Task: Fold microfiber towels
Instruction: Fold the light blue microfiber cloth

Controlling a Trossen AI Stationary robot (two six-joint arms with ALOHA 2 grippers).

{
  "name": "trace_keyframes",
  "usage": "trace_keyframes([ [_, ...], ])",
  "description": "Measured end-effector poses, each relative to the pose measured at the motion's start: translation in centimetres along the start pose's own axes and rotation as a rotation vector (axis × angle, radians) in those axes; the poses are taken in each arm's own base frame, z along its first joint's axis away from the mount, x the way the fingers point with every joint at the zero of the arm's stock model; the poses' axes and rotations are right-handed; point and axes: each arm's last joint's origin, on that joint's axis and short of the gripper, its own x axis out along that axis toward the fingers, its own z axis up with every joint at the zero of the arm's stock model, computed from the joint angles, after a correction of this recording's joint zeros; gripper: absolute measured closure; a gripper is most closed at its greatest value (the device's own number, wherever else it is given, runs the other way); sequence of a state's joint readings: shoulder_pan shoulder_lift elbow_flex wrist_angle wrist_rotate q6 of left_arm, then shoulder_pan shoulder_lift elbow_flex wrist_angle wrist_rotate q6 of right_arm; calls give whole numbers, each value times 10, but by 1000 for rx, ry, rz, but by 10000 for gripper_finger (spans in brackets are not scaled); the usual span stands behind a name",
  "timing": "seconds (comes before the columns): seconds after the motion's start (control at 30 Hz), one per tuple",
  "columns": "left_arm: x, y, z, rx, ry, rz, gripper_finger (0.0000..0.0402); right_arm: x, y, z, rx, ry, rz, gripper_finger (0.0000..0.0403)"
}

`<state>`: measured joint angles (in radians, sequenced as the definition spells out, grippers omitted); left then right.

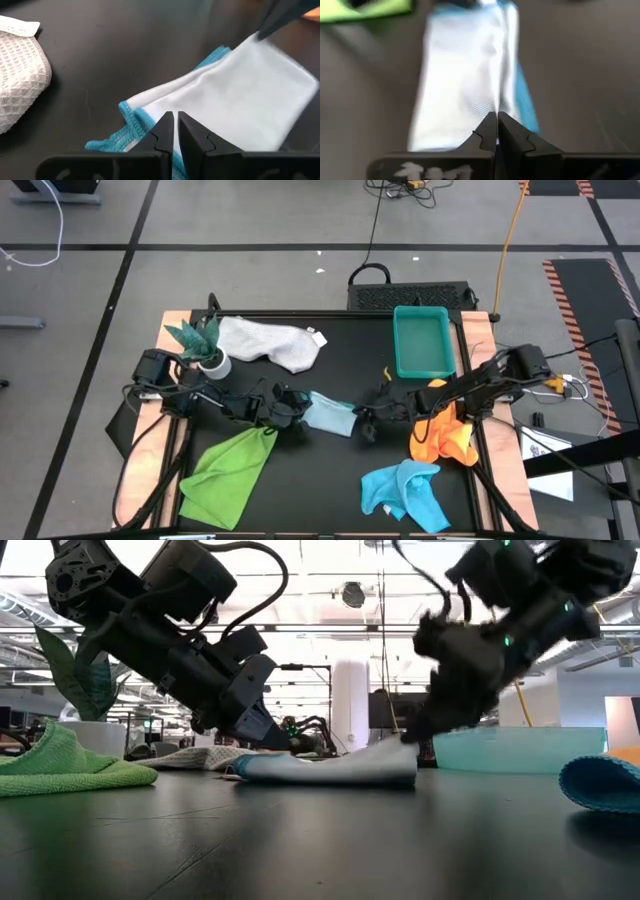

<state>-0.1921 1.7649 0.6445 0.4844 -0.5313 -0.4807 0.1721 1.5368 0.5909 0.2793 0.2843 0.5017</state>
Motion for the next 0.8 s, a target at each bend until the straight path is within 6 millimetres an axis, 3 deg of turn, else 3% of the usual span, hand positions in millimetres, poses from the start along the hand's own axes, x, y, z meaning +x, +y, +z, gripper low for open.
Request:
trace_keyframes([
  [0.13, 0, 0, 1, -6, -7, -1, 376, 4, -8, -7, 15, 9, -24, 402],
  [0.43, 3, -3, 3, -27, -59, -10, 376, 5, -7, 0, -60, -69, 11, 402],
  [0.8, -7, -21, 15, 20, -205, -126, 376, -2, 12, 22, -419, -294, 338, 403],
])
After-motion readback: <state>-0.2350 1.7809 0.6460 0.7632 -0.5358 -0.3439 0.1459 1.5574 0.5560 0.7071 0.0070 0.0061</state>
